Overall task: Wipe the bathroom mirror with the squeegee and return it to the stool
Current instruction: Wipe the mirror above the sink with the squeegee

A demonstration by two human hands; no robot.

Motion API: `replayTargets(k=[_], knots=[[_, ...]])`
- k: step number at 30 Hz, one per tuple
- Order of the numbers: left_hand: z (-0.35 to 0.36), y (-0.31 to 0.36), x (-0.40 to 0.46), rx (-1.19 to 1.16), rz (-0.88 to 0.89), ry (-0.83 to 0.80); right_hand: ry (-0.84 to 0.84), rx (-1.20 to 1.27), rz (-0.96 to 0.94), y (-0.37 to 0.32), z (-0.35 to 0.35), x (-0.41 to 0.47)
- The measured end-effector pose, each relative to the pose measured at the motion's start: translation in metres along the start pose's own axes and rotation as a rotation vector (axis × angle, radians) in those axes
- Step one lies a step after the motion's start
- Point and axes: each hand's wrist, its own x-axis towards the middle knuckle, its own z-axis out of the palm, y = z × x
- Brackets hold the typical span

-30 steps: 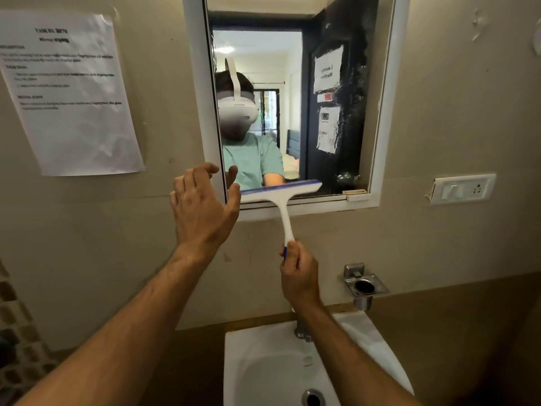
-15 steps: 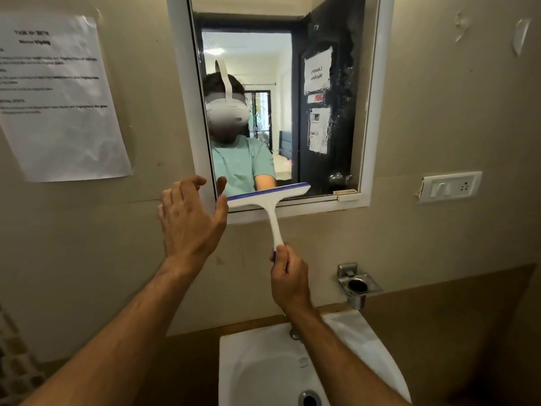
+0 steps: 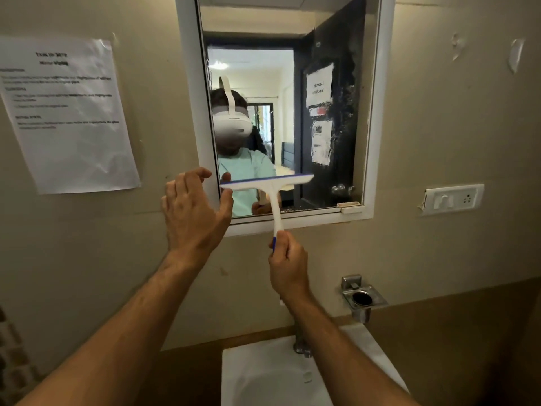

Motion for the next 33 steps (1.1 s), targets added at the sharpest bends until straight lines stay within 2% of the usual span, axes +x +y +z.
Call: replayTargets(k=[5,12,14,18,23,29,33], knots=[[-0.003,-0.005,0.003,0.035,0.013,-0.009,0.031,-0.008,-0.002,0.015,-0.006,-0.013],[-0.003,-0.001,0.018,0.035,0.026,0.041,0.043,0.013,-0.131,-0.051,0.003,0.040],[-0.004,0.001,0.020,0.033,0.035,0.049,0.031,0.018,-0.118,-0.057,0.007,0.048],[-0.007,-0.001,0.019,0.024,0.053,0.049,0.013,0.029,-0.042,-0.030,0.006,0.029],[-0.013,-0.002,0.018,0.046,0.088,0.032,0.014,0.010,-0.038,0.004,-0.001,0.005],[-0.012,-0.004,0.027,0.051,0.068,0.038,0.071,0.023,-0.181,-0.057,0.008,0.054],[-0.010,-0.003,0.031,0.042,0.044,0.045,0.101,-0.004,-0.172,-0.073,0.016,0.077]])
